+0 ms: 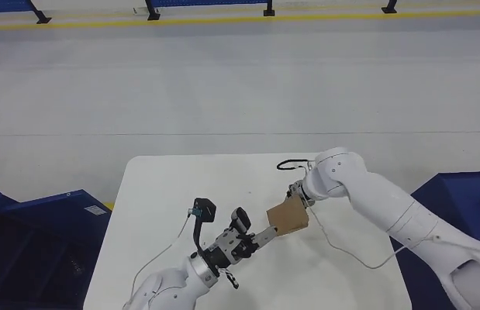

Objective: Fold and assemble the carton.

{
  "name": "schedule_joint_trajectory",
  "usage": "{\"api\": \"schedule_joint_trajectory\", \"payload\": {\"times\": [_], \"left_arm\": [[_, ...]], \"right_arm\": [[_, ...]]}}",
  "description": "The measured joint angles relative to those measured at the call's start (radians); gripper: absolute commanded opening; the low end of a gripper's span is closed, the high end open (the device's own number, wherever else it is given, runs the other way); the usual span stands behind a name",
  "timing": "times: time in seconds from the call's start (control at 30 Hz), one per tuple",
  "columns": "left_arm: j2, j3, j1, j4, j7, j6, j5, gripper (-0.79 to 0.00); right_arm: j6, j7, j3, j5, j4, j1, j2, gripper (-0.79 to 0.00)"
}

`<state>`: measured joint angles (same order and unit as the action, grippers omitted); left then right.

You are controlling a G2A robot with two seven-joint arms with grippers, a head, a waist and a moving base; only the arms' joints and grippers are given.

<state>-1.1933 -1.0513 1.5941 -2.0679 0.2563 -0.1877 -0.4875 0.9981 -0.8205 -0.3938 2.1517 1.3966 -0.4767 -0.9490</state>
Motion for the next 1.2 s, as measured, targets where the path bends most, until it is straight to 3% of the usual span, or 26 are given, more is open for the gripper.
{"api": "schedule_joint_trajectory", "payload": {"times": [0.07, 0.13, 0.17, 0.2, 0.23, 0.4, 0.53, 0.83, 0.93, 1.03, 1.2], "left_arm": [[0.0, -0.001, 0.0, 0.0, 0.004, 0.0, 0.004, 0.0], [0.0, -0.001, 0.0, 0.0, 0.006, 0.0, 0.005, 0.0], [0.0, -0.001, -0.001, 0.0, 0.008, 0.0, 0.005, 0.0], [0.0, -0.001, -0.001, 0.001, 0.009, 0.0, 0.005, 0.0], [0.0, 0.0, -0.002, 0.002, 0.01, 0.001, 0.006, 0.0], [-0.001, 0.003, -0.007, 0.005, 0.017, 0.01, 0.01, 0.0], [-0.001, 0.004, -0.008, 0.002, 0.019, 0.015, 0.005, 0.0], [-0.002, -0.002, -0.01, 0.004, 0.017, 0.028, 0.014, 0.0], [-0.004, 0.004, -0.022, 0.007, 0.021, 0.037, 0.021, 0.0], [-0.007, 0.013, -0.039, 0.008, 0.017, 0.048, 0.017, 0.0], [-0.016, 0.031, -0.076, 0.007, -0.008, 0.088, 0.001, 0.0]], "right_arm": [[-0.014, -0.016, 0.044, 0.032, -0.02, 0.028, -0.018, -0.785], [-0.023, -0.025, 0.075, 0.049, -0.036, 0.045, -0.034, -0.397], [-0.026, -0.027, 0.094, 0.048, -0.045, 0.056, -0.044, -0.262], [-0.026, -0.027, 0.106, 0.044, -0.052, 0.064, -0.052, -0.074], [-0.023, -0.024, 0.115, 0.044, -0.058, 0.07, -0.059, 0.0], [-0.007, 0.023, 0.105, 0.033, -0.067, 0.101, -0.09, 0.0], [0.014, 0.111, 0.062, 0.004, -0.041, 0.107, -0.082, 0.0], [0.014, 0.373, -0.102, -0.163, 0.087, 0.035, 0.043, 0.0], [0.014, 0.558, -0.18, -0.3, 0.149, -0.02, 0.089, 0.0], [-0.016, 0.821, -0.235, -0.52, 0.205, -0.078, 0.127, 0.0], [-0.35, 1.379, -0.264, -0.952, 0.073, -0.172, 0.181, 0.0]]}}
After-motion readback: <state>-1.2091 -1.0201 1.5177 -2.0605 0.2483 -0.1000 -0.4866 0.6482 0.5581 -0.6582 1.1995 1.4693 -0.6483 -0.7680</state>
